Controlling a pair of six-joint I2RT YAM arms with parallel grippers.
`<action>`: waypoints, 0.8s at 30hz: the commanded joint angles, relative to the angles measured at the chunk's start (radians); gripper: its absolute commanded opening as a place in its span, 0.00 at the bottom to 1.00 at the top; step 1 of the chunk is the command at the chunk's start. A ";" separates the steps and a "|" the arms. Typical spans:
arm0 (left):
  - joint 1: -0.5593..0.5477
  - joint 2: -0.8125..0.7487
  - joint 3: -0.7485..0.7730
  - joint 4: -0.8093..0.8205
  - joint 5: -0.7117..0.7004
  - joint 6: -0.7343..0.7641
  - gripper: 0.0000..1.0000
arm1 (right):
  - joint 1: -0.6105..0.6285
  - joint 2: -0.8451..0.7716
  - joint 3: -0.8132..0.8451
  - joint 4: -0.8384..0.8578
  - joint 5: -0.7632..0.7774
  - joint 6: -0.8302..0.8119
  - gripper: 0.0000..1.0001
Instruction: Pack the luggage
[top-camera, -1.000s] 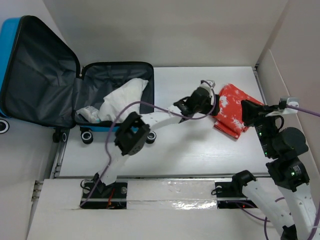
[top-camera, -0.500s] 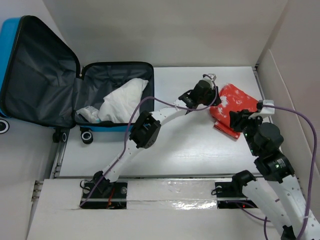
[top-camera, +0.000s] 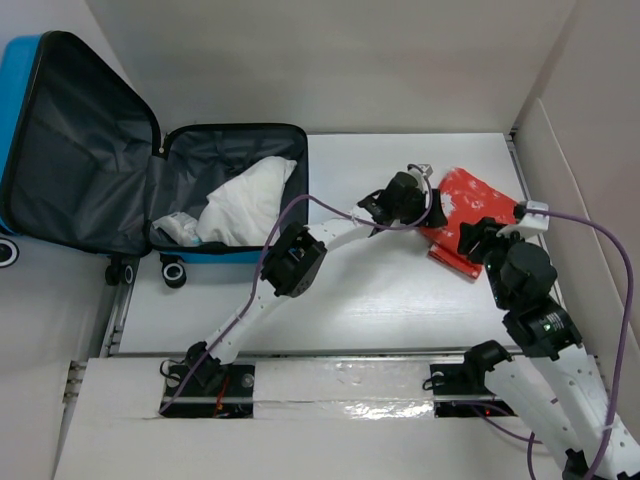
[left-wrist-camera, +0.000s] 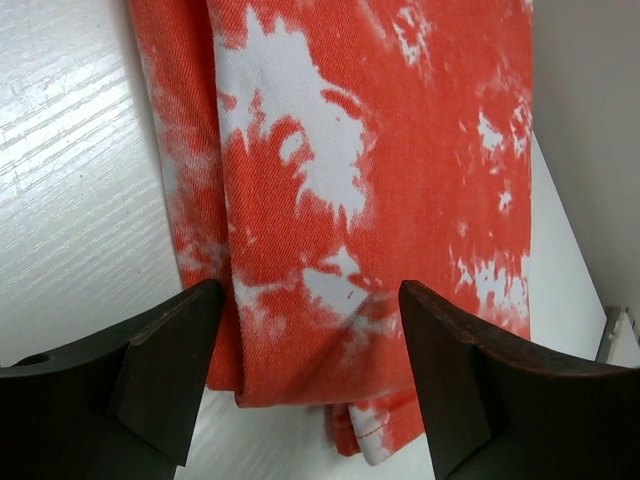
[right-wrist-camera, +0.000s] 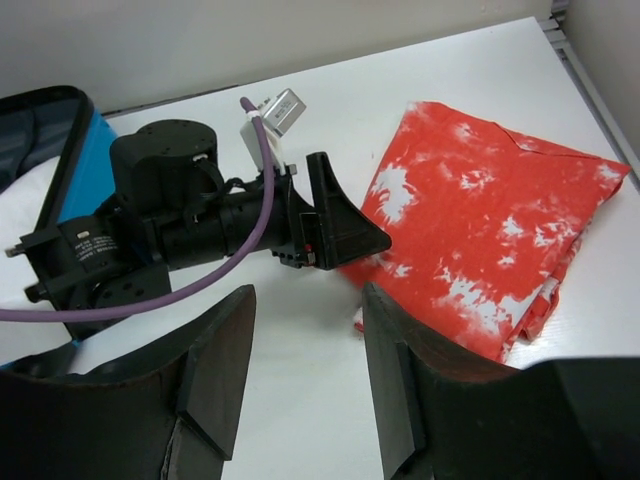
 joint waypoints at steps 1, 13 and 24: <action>-0.010 0.014 0.032 -0.073 -0.016 0.037 0.70 | 0.005 -0.017 0.001 0.024 0.075 0.026 0.54; 0.037 -0.325 -0.569 0.231 -0.069 0.001 0.00 | -0.116 0.104 -0.067 0.131 -0.014 0.070 0.00; -0.099 -0.716 -1.230 0.534 -0.208 -0.101 0.00 | -0.500 0.389 -0.174 0.300 -0.575 0.046 0.59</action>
